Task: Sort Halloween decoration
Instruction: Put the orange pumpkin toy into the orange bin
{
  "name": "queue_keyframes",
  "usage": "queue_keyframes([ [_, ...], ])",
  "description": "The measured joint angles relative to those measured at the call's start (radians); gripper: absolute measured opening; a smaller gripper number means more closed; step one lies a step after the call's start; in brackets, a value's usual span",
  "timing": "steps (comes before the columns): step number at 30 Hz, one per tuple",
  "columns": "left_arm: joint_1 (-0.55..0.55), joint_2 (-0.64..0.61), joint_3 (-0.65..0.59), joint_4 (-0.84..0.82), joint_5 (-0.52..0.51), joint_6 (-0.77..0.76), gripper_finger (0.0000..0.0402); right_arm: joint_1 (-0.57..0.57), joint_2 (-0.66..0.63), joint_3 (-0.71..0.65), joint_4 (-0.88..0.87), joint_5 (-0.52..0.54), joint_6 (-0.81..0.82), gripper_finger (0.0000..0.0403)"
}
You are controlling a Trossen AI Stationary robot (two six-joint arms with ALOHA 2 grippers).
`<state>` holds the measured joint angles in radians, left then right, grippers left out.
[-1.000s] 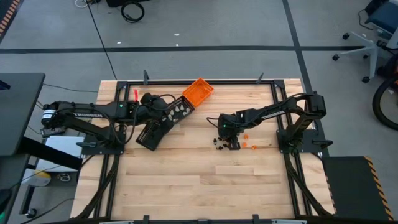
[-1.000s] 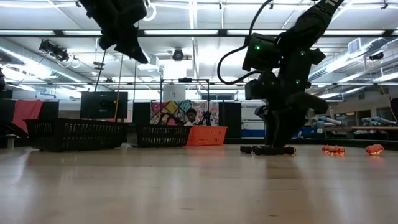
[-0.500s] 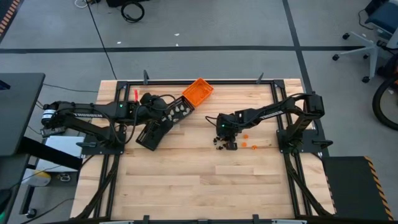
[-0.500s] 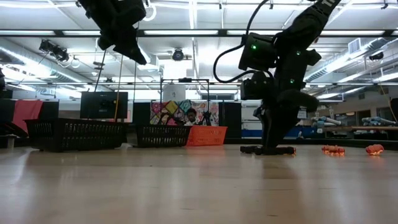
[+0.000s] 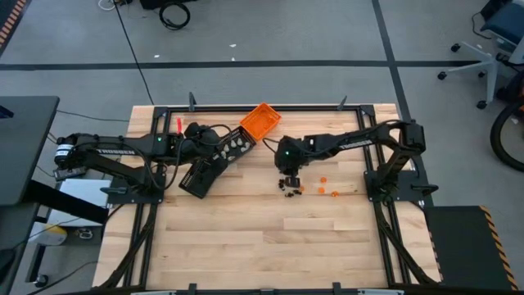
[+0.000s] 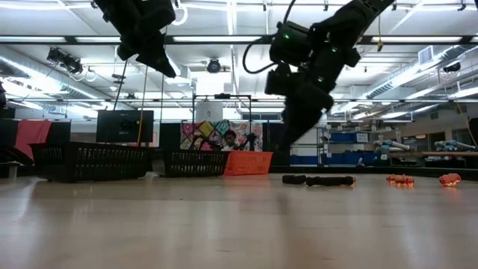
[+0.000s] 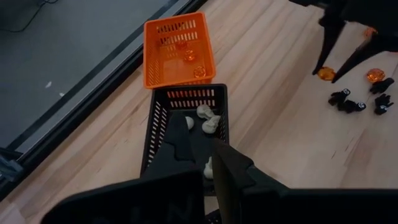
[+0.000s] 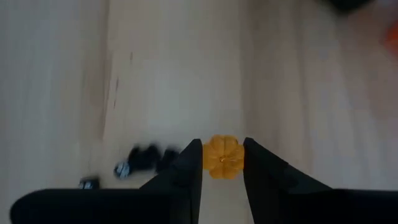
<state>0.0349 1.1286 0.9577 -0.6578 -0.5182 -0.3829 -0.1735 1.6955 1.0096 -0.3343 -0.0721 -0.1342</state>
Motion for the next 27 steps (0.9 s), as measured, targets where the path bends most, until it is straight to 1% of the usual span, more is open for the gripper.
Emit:
queue_keyframes([
  [5, 0.000, 0.000, 0.000, 0.000, 0.000, -0.014, 0.0000, -0.042, -0.002, 0.046, 0.056, -0.041, -0.009, 0.0097],
  [11, 0.000, 0.000, 0.000, 0.000, 0.000, -0.015, 0.0000, -0.095, -0.003, 0.054, 0.173, -0.083, 0.020, 0.0097],
  [18, 0.000, 0.000, 0.000, 0.000, 0.000, -0.016, 0.0000, -0.135, -0.003, 0.055, 0.290, -0.078, 0.030, 0.0097],
  [22, 0.000, 0.000, 0.000, 0.000, 0.000, -0.016, 0.0000, -0.155, 0.003, 0.055, 0.391, -0.075, 0.029, 0.0098],
  [27, 0.000, 0.002, 0.000, 0.003, 0.000, -0.016, 0.0000, -0.168, 0.003, 0.055, 0.521, -0.018, 0.027, 0.0098],
])
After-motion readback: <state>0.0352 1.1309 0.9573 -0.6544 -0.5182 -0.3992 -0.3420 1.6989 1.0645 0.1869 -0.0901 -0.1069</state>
